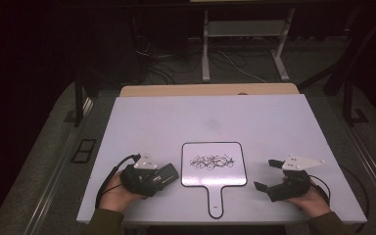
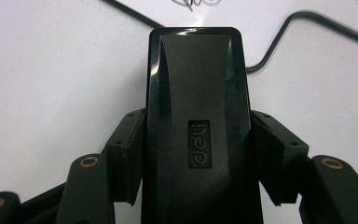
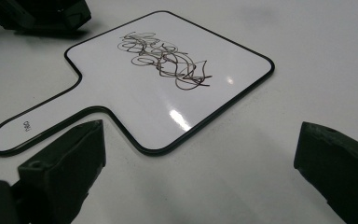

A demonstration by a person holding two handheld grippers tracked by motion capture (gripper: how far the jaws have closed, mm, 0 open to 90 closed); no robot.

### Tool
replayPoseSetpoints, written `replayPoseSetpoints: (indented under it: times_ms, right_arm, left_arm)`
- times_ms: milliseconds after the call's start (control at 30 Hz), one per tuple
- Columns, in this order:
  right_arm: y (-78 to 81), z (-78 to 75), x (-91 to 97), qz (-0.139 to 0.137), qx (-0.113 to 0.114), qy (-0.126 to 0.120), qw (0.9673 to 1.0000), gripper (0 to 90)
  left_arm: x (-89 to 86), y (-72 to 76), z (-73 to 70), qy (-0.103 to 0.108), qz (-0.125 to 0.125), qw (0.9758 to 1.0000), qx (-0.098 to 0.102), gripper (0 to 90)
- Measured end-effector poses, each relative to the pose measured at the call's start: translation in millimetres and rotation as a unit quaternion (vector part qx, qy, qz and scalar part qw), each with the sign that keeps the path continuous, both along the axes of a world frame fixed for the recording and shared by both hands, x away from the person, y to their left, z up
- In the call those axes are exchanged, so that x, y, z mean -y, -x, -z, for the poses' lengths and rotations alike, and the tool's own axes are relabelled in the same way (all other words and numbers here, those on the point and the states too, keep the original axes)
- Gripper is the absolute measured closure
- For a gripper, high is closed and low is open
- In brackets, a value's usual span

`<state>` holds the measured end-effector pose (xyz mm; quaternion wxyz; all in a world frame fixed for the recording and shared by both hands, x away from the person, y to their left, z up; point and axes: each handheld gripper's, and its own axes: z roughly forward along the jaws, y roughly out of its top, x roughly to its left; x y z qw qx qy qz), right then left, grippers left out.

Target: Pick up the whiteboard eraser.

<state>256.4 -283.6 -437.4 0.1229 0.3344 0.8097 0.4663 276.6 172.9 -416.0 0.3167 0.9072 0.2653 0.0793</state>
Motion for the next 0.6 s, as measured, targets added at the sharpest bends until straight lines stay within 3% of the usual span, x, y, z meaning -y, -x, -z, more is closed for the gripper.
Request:
replayPoseSetpoints:
  times_ms: [400, 533, 600]
  right_arm:
    - [0.2, 0.3, -0.9, -0.002, 0.0, -0.001, 1.0, 0.9]
    - [1.7, -0.4, -1.4, -0.002, 0.001, -0.002, 1.0, 0.9]
    - [2.1, -0.5, -1.5, -0.002, 0.001, -0.003, 1.0, 0.9]
  left_arm:
    - [-1.9, 0.2, -6.4, 0.015, -0.023, 0.9996, 0.002, 39.3]
    - [1.3, -0.5, -9.5, 0.015, -0.02, 0.9997, 0.006, 39.3]
    - [3.2, -1.6, -10.9, 0.025, -0.02, 0.9995, 0.004, 39.3]
